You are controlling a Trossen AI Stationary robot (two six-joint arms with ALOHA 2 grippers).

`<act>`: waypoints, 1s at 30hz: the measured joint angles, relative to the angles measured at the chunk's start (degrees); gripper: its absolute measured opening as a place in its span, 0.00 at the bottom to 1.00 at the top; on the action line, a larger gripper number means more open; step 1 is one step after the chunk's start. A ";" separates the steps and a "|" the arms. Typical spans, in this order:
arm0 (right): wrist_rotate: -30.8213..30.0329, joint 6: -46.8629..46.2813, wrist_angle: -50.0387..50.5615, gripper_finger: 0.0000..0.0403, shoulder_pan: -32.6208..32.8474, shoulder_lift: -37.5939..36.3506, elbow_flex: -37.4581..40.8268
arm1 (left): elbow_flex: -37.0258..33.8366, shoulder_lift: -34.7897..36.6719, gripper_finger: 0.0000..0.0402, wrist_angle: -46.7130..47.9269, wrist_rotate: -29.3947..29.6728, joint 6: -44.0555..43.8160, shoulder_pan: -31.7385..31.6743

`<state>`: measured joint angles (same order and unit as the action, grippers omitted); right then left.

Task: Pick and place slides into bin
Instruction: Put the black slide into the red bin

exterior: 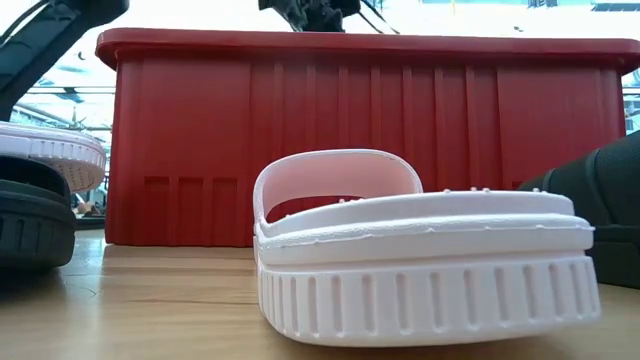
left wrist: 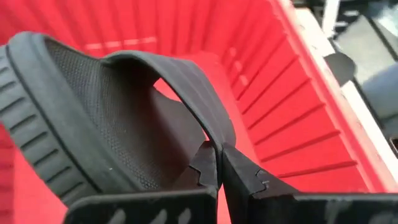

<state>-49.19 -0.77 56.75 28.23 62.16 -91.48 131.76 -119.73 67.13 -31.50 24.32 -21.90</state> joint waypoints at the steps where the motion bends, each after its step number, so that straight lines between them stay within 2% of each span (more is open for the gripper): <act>1: 0.00 -0.09 -0.01 0.42 0.00 -0.01 0.00 | 0.00 -0.65 0.00 0.05 -0.11 0.93 0.07; 15: 0.00 -0.09 0.57 0.42 0.00 0.02 0.00 | -0.04 -8.60 0.00 0.30 2.66 9.62 -0.56; 22: 0.00 -0.09 0.57 0.42 0.00 0.00 0.00 | -0.04 -8.65 0.00 -2.38 5.23 10.50 -0.69; 26: 0.00 -0.09 0.57 0.42 -0.02 0.00 0.00 | -0.10 -8.67 0.00 -2.85 8.95 10.99 -0.68; 30: 0.00 -0.09 0.57 0.42 0.00 0.02 0.00 | -1.80 -8.52 0.00 -4.13 9.33 11.36 -0.65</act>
<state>-49.19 -0.86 57.32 28.23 62.17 -91.48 129.97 -128.25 63.01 -22.17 35.68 -22.55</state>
